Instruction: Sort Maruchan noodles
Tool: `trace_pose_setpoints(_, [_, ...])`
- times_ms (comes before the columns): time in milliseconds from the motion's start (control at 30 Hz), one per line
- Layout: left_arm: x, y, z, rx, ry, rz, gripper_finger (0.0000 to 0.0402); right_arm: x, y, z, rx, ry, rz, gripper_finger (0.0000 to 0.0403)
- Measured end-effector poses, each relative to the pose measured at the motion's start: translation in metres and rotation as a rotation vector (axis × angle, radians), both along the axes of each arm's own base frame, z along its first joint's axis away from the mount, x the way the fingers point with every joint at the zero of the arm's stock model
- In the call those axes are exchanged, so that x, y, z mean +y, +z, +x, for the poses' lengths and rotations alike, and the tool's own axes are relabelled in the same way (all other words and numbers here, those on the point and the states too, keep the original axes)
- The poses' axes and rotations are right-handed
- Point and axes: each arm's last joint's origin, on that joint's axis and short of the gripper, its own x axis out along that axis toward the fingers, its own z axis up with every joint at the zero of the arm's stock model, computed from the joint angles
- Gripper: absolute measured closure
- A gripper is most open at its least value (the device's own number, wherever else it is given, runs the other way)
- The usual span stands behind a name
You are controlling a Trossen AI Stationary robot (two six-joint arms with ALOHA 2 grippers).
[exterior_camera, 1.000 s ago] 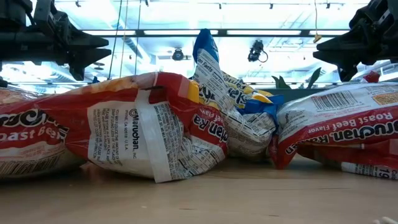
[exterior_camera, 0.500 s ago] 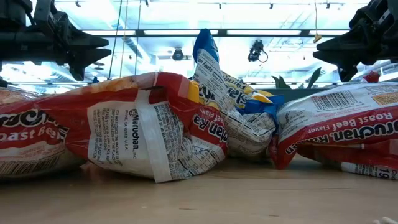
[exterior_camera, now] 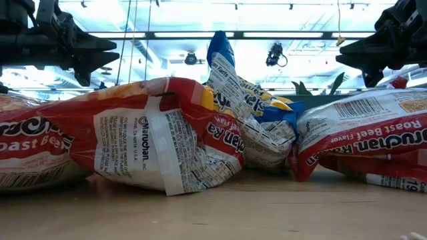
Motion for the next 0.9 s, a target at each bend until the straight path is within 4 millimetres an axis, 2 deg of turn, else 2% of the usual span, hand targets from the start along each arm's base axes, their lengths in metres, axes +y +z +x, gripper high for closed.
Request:
trace_pose_setpoints(200, [0.0, 0.012, -0.003, -0.134, 0.018, -0.009, 0.026, 0.0, 0.0, 0.0, 0.0, 0.0, 0.0, 0.0292])
trace_pose_setpoints(333, [-0.002, 0.012, -0.002, -0.119, -0.076, 0.019, 0.026, 0.0, 0.0, 0.0, 0.0, 0.0, 0.0, 0.0291])
trace_pose_setpoints(467, [-0.003, 0.01, 0.007, 0.039, -0.138, -0.043, 0.026, 0.0, 0.001, 0.0, -0.008, 0.0, 0.003, 0.0291])
trace_pose_setpoints(633, [-0.008, 0.023, 0.025, 0.148, -0.316, -0.118, 0.026, 0.0, 0.001, 0.0, -0.015, 0.0, 0.004, 0.0291])
trace_pose_setpoints(733, [-0.014, 0.032, 0.039, 0.253, -0.419, -0.115, 0.026, 0.0, 0.001, 0.0, -0.015, 0.0, 0.004, 0.0291])
trace_pose_setpoints(900, [-0.029, 0.031, 0.064, 0.431, -0.503, -0.083, 0.026, 0.0, 0.001, 0.0, -0.014, 0.0, 0.004, 0.0291])
